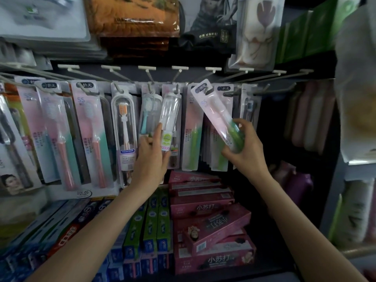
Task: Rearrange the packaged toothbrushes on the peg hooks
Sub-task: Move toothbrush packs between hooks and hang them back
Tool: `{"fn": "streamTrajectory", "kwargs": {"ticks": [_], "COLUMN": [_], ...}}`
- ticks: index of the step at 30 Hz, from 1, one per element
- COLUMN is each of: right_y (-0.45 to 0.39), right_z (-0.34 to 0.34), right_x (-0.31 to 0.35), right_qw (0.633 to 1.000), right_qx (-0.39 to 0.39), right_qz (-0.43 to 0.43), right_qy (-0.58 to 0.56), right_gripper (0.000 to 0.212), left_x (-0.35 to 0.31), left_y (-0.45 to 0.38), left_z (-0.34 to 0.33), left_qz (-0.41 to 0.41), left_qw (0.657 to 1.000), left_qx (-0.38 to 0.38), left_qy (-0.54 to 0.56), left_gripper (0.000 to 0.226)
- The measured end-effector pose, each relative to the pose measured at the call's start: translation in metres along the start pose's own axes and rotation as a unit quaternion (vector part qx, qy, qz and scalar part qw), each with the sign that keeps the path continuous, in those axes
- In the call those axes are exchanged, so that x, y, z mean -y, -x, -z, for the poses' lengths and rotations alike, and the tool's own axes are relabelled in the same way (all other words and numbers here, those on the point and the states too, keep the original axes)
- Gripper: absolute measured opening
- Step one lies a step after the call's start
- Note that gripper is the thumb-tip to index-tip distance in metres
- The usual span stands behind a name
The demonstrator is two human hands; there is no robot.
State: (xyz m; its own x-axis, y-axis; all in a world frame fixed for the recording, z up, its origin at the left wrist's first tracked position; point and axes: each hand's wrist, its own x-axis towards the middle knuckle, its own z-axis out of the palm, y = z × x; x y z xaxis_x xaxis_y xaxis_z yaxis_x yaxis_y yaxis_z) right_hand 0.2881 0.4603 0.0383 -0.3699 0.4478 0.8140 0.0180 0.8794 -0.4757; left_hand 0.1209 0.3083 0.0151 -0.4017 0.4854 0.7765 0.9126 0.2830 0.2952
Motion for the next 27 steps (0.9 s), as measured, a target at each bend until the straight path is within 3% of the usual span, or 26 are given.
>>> {"fn": "streamTrajectory", "kwargs": {"ticks": [5, 16, 24, 27], "right_y": [0.002, -0.014, 0.010, 0.005], "right_z": [-0.006, 0.018, 0.006, 0.003], "right_x": [-0.005, -0.003, -0.024, -0.022], "right_qw": [0.999, 0.979, 0.997, 0.996], "right_qx": [-0.022, -0.009, -0.069, -0.060], "right_qz": [0.013, 0.126, -0.006, -0.030], "right_qy": [0.025, 0.157, 0.029, 0.053], "right_gripper": [0.065, 0.063, 0.062, 0.059], "left_x": [0.002, 0.000, 0.000, -0.001], "left_y": [0.001, 0.000, 0.001, 0.001], "left_z": [0.004, 0.000, 0.003, 0.003], "left_qz": [0.001, 0.008, 0.003, 0.005], "left_qw": [1.000, 1.000, 1.000, 1.000], "left_qx": [0.003, -0.008, -0.001, -0.005], "left_qy": [0.001, -0.013, -0.011, -0.012], "left_gripper": [0.074, 0.074, 0.076, 0.075]}}
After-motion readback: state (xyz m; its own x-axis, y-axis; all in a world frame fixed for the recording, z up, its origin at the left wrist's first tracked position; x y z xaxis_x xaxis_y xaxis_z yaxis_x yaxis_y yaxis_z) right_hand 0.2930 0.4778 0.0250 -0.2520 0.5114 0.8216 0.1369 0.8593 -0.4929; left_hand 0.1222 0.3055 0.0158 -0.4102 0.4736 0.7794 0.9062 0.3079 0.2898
